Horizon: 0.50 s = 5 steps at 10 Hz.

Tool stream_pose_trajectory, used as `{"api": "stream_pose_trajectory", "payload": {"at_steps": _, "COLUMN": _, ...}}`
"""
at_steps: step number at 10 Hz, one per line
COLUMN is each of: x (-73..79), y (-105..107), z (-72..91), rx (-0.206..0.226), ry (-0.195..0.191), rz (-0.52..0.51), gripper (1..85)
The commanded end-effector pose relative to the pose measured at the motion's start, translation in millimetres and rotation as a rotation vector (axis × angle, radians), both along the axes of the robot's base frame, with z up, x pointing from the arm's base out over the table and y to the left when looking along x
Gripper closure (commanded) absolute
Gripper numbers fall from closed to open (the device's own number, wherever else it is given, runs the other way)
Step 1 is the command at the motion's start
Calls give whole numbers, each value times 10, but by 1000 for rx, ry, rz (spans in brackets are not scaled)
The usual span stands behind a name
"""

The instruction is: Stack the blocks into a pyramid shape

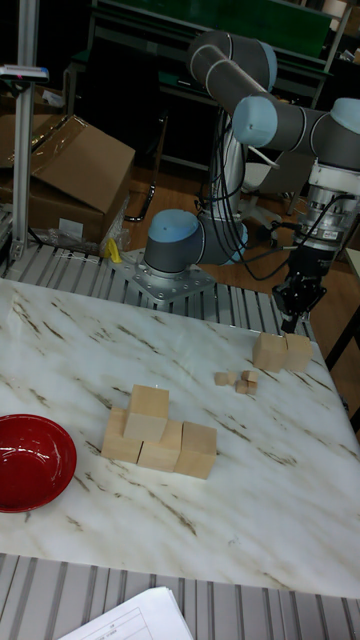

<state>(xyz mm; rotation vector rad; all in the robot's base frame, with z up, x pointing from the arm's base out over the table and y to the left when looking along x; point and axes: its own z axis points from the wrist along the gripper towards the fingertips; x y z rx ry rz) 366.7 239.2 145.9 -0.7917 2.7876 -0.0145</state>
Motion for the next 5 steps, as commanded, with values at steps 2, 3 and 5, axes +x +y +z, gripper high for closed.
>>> {"api": "stream_pose_trajectory", "payload": {"at_steps": 2, "x": -50, "y": 111, "z": -93, "rx": 31, "ry": -4, "rz": 27, "gripper": 843}}
{"api": "stream_pose_trajectory", "payload": {"at_steps": 3, "x": -50, "y": 111, "z": -93, "rx": 31, "ry": -4, "rz": 29, "gripper": 843}}
{"api": "stream_pose_trajectory", "payload": {"at_steps": 5, "x": -42, "y": 80, "z": -94, "rx": 19, "ry": -7, "rz": 27, "gripper": 843}}
